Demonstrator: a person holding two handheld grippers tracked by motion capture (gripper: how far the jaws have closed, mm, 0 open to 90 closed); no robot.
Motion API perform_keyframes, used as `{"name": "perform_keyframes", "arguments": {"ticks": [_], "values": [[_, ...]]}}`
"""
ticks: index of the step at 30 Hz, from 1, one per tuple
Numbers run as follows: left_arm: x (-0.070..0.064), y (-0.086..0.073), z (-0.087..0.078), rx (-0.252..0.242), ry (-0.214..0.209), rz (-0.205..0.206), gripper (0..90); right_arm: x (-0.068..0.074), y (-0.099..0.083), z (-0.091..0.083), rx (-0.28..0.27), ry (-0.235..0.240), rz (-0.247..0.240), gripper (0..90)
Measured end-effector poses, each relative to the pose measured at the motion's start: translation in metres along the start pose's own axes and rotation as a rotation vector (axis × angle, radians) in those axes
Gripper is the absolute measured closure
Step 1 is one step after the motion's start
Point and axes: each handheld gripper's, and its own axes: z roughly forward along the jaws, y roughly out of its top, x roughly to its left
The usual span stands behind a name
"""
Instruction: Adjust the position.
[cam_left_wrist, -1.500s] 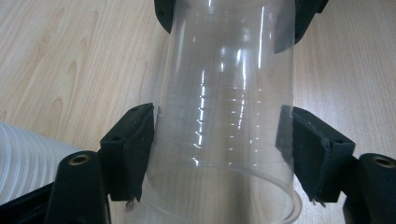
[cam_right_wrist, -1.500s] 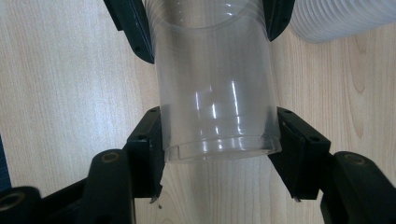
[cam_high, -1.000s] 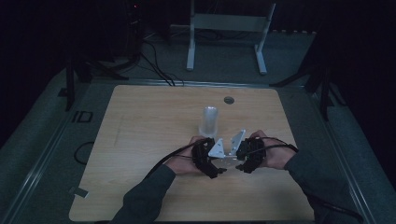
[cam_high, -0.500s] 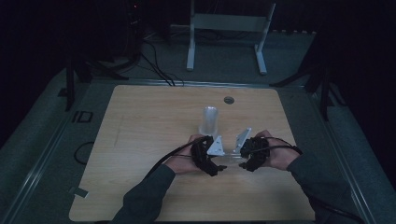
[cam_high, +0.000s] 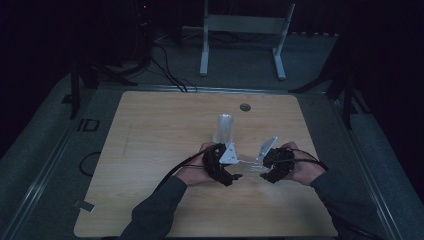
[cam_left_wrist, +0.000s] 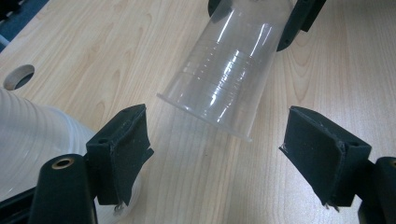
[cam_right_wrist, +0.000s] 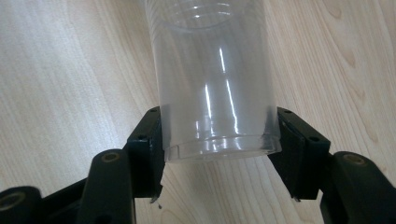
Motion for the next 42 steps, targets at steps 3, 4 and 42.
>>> {"name": "perform_keyframes", "arguments": {"ticks": [3,4,42], "values": [[0.000,0.000,0.000,-0.004,0.003,-0.005,22.4,-0.001,-0.003,0.000,-0.007,-0.008,0.017,41.4],[0.000,0.001,0.000,-0.005,0.004,-0.007,22.4,-0.002,-0.003,0.000,-0.010,-0.012,0.025,41.4],[0.004,-0.003,0.003,-0.009,0.025,-0.063,23.0,-0.005,-0.026,0.017,-0.117,-0.170,0.362,41.6]]}}
